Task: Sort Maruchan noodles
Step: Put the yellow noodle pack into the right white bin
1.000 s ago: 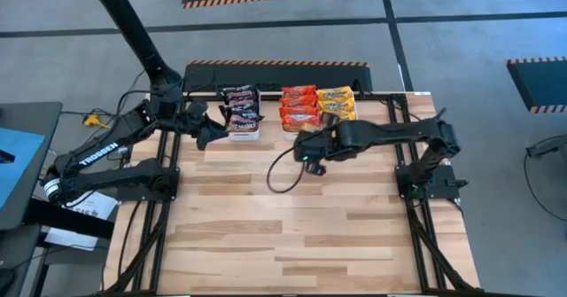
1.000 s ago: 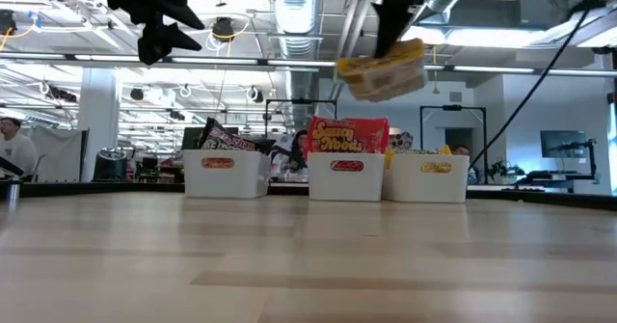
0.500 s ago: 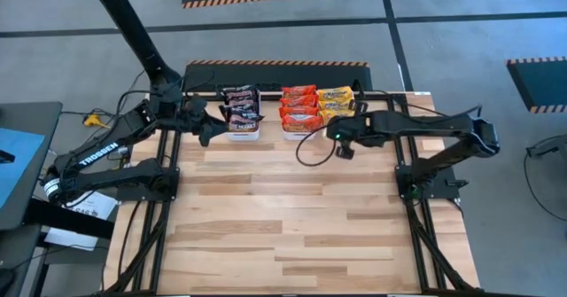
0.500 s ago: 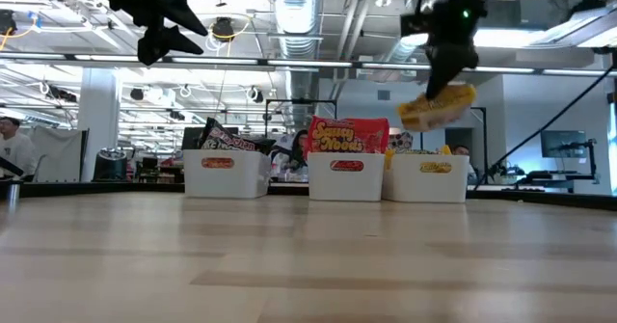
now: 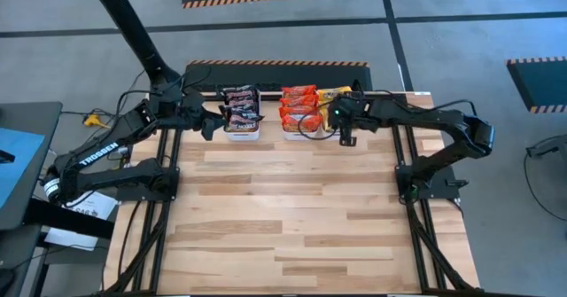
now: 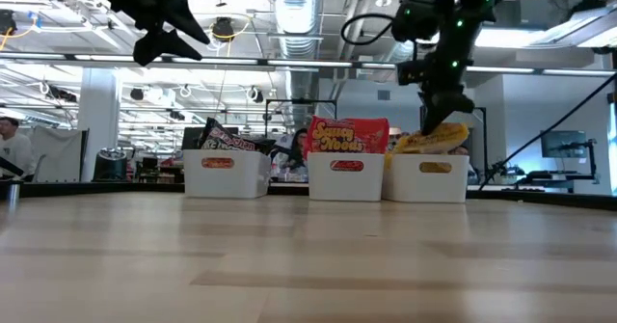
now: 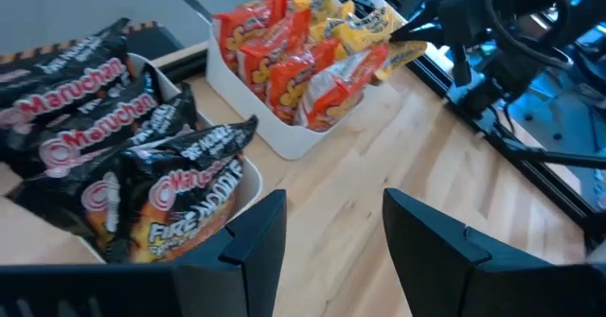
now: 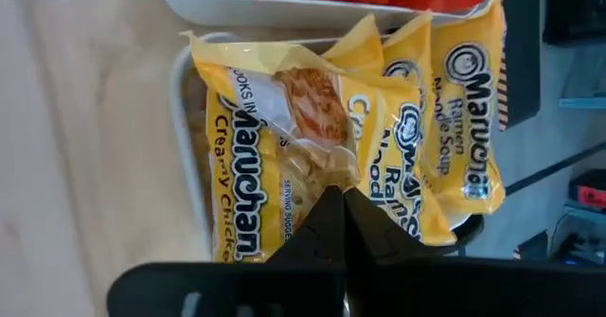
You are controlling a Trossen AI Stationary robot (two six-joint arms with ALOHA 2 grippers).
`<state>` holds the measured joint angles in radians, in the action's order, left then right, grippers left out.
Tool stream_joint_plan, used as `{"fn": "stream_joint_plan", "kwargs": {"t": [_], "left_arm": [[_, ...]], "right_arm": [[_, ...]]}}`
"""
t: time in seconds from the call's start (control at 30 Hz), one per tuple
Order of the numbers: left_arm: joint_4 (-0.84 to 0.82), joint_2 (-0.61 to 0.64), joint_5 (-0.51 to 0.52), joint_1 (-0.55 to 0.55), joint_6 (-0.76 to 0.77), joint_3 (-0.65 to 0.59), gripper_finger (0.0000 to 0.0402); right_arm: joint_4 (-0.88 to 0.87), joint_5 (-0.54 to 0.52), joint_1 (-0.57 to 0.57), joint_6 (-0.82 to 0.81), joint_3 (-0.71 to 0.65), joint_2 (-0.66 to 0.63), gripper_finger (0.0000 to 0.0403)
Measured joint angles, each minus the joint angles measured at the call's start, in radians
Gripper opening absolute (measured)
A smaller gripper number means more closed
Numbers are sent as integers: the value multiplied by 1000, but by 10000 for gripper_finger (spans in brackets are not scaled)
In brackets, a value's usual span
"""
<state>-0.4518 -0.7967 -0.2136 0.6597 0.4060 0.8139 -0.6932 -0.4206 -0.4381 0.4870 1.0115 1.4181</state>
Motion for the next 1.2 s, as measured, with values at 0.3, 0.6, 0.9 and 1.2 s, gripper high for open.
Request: {"fn": "stream_joint_plan", "kwargs": {"t": [0.3, 0.6, 0.9, 1.2], "left_arm": [[-2, 0, 46, 0, 25, 0, 164], [-3, -2, 70, 0, 35, 0, 164], [-8, -2, 72, 0, 36, 0, 164], [-8, -2, 98, 0, 25, 0, 164]], "right_arm": [[6, 1, -15, 37, 0, 70, 40], [-14, 1, 4, 11, 36, 74, 58], [-227, 90, 3, -114, 183, 75, 59], [-302, 324, -61, -228, 190, 105, 58]]}}
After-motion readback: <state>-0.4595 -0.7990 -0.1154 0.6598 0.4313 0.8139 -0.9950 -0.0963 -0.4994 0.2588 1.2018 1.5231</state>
